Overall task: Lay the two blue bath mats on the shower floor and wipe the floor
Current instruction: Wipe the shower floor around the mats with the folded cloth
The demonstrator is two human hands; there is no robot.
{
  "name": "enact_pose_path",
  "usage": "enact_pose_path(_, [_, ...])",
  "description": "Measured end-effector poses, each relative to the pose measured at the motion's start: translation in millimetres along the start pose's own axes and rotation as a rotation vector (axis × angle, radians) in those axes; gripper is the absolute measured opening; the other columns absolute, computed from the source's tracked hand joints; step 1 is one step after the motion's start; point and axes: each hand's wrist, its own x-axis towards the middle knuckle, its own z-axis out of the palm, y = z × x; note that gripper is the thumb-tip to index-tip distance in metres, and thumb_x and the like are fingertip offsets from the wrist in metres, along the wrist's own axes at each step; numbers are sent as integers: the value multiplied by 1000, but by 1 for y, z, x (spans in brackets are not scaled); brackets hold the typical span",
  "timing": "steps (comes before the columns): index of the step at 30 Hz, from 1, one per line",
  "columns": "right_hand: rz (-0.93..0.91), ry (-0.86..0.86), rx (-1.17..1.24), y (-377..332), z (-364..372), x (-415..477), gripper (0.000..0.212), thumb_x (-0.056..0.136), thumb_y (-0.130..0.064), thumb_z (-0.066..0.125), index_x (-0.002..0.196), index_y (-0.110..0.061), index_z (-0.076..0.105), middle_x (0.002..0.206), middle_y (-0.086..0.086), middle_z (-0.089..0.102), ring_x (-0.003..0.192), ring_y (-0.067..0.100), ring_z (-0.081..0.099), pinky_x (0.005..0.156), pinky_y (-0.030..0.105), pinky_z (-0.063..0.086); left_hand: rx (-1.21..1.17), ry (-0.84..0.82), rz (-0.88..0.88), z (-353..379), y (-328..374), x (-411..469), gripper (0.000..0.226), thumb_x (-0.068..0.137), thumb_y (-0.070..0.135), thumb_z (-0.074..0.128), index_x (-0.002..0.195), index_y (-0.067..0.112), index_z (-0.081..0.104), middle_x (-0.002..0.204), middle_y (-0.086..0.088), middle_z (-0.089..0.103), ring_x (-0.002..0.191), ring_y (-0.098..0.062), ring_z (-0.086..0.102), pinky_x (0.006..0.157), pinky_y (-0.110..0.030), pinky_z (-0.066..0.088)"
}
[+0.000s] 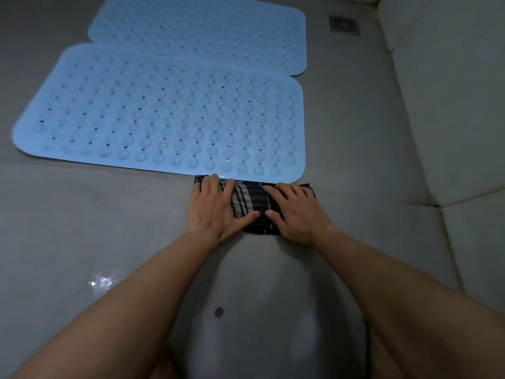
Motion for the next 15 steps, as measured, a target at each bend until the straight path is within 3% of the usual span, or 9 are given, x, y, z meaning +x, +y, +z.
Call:
enact_pose_path(7, [0, 34, 2, -38, 9, 17, 60, 98, -53, 29, 151, -27, 36, 140, 3, 48, 127, 24, 43, 107, 45, 32, -35, 15, 7, 7, -46, -2, 103, 73, 93, 11, 143, 23, 39, 138, -13, 45, 131, -30, 38, 110, -44, 31])
enact_pose_path(15, [-8, 29, 37, -88, 19, 39, 63, 101, -52, 20, 157, -26, 20, 154, 7, 36, 143, 23, 28, 120, 46, 16, -138, -27, -39, 16, -103, -15, 97, 80, 89, 9, 156, 30, 18, 161, -9, 20, 151, -24, 11, 122, -51, 11])
